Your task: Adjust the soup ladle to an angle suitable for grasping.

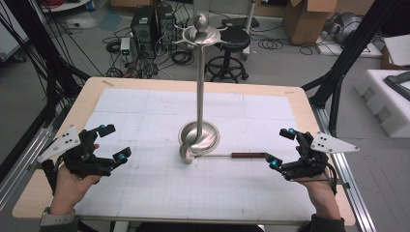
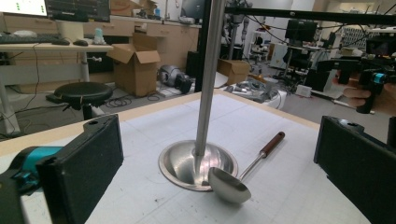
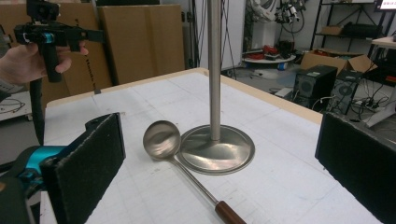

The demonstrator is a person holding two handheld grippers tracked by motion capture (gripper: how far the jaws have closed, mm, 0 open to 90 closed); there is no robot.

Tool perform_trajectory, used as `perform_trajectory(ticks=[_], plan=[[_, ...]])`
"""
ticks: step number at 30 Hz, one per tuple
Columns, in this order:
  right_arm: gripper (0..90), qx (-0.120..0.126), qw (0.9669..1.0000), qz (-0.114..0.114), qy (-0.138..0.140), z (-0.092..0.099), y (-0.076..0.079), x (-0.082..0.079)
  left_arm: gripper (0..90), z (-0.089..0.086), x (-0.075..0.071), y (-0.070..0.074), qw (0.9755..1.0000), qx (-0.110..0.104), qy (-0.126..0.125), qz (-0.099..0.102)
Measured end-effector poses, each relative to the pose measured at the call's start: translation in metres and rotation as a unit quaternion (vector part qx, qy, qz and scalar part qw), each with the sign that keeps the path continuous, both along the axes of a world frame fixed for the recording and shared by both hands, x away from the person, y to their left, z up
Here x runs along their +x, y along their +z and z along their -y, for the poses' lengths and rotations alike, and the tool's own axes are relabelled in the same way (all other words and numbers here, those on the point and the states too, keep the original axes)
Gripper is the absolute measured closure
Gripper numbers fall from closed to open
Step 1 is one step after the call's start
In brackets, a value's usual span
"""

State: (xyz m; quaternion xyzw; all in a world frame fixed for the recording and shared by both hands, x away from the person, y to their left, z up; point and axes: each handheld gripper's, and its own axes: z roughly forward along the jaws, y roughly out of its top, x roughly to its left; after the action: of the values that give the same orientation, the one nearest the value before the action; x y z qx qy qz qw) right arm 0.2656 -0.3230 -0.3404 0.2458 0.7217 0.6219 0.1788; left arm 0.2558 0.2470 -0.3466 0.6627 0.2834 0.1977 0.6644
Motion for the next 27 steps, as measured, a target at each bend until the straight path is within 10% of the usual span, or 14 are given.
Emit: perform_trajectory(ticks=[15, 27], plan=[[1.8, -0.013, 0.9994, -0.033, 0.000, -0.027, -0.011, 0.008, 1.9, -0.002, 0.002, -0.004, 0.9999, -0.005, 0.009, 0.000], [86.6, 0.000, 0.9964, -0.084, 0.008, -0.028, -0.022, 0.015, 1.9, -0.002, 0.002, -0.005, 0.9999, -0.005, 0.010, -0.002]])
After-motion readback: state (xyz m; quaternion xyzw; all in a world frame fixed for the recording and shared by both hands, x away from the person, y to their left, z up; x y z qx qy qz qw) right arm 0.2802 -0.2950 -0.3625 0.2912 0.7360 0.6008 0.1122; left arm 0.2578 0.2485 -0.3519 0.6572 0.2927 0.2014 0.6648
